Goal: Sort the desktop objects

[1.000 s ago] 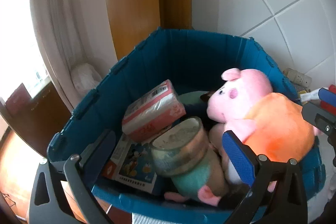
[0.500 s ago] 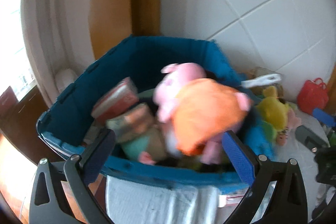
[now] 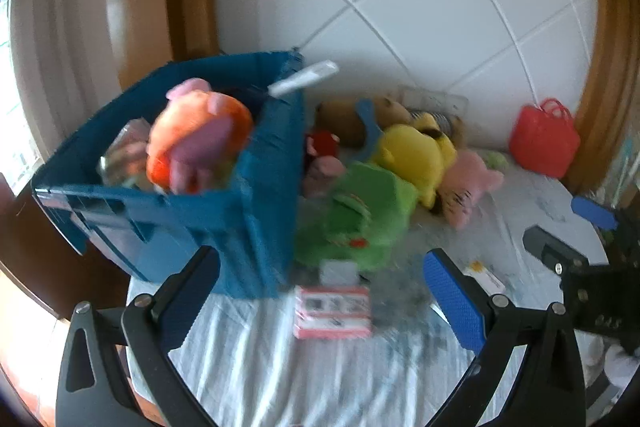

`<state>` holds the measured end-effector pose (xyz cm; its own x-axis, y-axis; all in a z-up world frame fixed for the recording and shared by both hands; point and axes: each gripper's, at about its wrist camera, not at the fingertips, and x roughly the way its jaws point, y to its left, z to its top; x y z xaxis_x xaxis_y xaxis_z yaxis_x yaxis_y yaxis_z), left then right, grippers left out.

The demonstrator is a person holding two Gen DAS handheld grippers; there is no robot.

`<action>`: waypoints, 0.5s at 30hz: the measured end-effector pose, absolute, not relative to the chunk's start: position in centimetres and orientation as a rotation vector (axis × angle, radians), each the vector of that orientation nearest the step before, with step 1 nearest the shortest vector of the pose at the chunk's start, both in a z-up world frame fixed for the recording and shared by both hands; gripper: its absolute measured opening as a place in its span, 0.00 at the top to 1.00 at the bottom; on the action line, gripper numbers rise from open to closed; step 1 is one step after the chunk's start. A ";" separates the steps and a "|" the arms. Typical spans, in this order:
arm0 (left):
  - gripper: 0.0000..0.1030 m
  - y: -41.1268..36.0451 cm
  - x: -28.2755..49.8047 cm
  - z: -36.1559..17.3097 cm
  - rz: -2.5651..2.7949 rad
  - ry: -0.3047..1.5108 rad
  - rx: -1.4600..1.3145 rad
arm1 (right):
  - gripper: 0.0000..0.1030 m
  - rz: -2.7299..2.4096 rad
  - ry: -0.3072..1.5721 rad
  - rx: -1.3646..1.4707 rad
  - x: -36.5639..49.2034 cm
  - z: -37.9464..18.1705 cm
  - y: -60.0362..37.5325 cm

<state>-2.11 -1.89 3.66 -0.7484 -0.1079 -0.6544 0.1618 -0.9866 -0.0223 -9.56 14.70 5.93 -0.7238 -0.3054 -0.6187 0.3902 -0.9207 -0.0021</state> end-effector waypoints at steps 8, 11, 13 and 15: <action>0.00 2.4 0.4 3.7 -2.848 0.041 1.066 | 0.00 -2.638 0.133 0.935 -6.7 5.5 18.6; 0.00 2.5 0.8 3.7 -2.851 0.038 1.069 | 0.00 -2.649 0.136 0.947 -6.0 5.4 18.8; 0.00 2.4 1.0 3.6 -2.852 0.036 1.072 | 0.00 -2.656 0.137 0.952 -5.6 5.3 18.8; 0.00 2.2 1.2 3.6 -2.854 0.034 1.074 | 0.00 -2.656 0.126 0.960 -5.3 5.1 18.8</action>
<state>1.20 2.23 3.60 -0.7481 -0.0783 -0.6589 0.0940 -0.9955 0.0116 -5.31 18.81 5.14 -0.7260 -0.2608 -0.6364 0.3199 -0.9472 0.0232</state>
